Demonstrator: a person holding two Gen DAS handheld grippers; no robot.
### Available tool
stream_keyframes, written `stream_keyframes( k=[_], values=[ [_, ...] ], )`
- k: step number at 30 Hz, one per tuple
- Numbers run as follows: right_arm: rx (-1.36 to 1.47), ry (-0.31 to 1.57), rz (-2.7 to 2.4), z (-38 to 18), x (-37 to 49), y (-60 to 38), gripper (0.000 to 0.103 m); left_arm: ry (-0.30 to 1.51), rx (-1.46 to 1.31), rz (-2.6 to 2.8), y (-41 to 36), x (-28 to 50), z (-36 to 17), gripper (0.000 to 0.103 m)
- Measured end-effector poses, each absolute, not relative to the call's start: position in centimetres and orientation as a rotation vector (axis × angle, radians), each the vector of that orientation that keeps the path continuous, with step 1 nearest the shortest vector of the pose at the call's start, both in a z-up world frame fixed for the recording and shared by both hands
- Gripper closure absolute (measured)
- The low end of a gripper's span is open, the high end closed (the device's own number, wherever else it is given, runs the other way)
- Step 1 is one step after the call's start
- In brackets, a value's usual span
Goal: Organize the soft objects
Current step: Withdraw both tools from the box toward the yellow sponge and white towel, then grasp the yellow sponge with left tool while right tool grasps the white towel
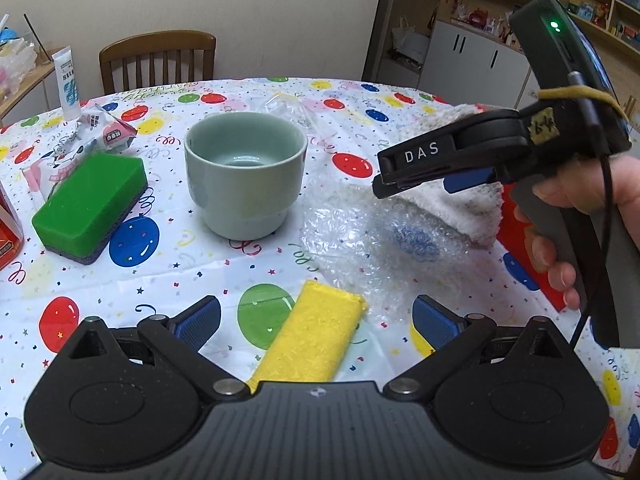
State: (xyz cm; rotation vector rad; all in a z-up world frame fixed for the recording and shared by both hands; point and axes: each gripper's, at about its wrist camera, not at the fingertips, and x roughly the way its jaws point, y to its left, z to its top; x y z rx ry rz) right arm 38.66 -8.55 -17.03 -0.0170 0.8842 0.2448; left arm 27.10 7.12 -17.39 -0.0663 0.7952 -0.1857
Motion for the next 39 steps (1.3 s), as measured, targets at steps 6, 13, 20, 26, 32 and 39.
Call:
stream_keyframes(
  k=[6, 13, 20, 26, 32, 39],
  values=[
    [-0.036, 0.899, 0.215, -18.1, 39.8, -8.4, 0.032, 0.797, -0.042, -0.169, 6.9, 27.5, -18.1, 0.001],
    [-0.042, 0.909, 0.187, -19.1, 40.1, -8.6, 0.049, 0.812, -0.029, -0.158, 6.7, 28.0, -18.8, 0.009],
    [-0.038, 0.891, 0.170, -18.9, 39.9, -9.1, 0.070, 0.825, -0.004, -0.159, 6.2, 27.9, -19.2, 0.032],
    [-0.006, 0.882, 0.168, -18.4, 39.7, -9.9, 0.079, 0.825, -0.001, -0.161, 5.9, 27.9, -19.0, 0.058],
    [0.024, 0.855, 0.181, -17.2, 39.0, -10.3, 0.087, 0.839, -0.035, -0.142, 6.2, 27.9, -18.8, 0.059],
    [0.017, 0.796, 0.207, -15.0, 37.6, -10.8, 0.100, 0.851, -0.061, -0.138, 6.4, 27.7, -18.6, 0.059]
  ],
)
